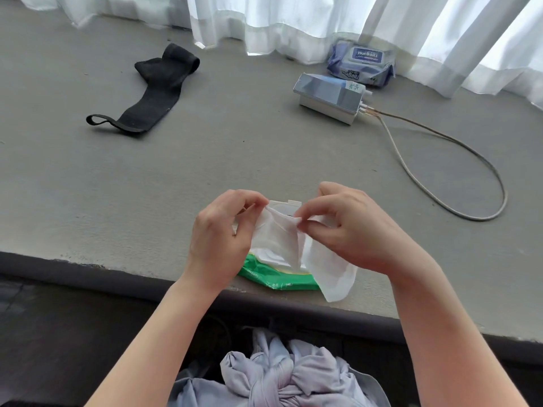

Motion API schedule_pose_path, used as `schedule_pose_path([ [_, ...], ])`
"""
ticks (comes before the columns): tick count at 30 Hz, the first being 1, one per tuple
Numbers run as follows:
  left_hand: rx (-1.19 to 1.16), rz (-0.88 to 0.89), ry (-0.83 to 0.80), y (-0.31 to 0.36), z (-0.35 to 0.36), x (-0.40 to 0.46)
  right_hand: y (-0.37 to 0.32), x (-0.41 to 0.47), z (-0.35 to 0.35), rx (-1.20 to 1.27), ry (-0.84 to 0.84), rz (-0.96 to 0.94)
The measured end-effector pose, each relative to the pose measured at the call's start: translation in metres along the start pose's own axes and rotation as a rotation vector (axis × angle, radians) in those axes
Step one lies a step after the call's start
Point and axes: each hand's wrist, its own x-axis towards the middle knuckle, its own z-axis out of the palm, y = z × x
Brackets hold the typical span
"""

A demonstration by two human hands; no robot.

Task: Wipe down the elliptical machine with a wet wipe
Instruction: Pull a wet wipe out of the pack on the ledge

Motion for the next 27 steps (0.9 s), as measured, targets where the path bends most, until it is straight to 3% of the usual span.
schedule_pose_path([
  [4, -0.026, -0.025, -0.033, -0.001, -0.002, -0.001, 0.004, 0.002, -0.002, 0.137, 0.016, 0.015],
  [8, -0.055, 0.107, -0.093, 0.004, 0.001, -0.005, 0.005, 0.003, -0.004, 0.184, 0.015, 0.012],
  [16, 0.094, 0.361, 0.072, 0.007, 0.017, -0.011, 0.008, 0.005, -0.003, 0.311, 0.037, 0.048],
  [19, 0.052, 0.291, 0.076, 0.004, 0.013, -0.011, 0.010, 0.003, -0.007, 0.348, 0.059, 0.092],
  [27, 0.063, 0.083, -0.008, -0.017, -0.003, -0.019, 0.023, 0.002, -0.011, 0.006, 0.144, 0.206],
])
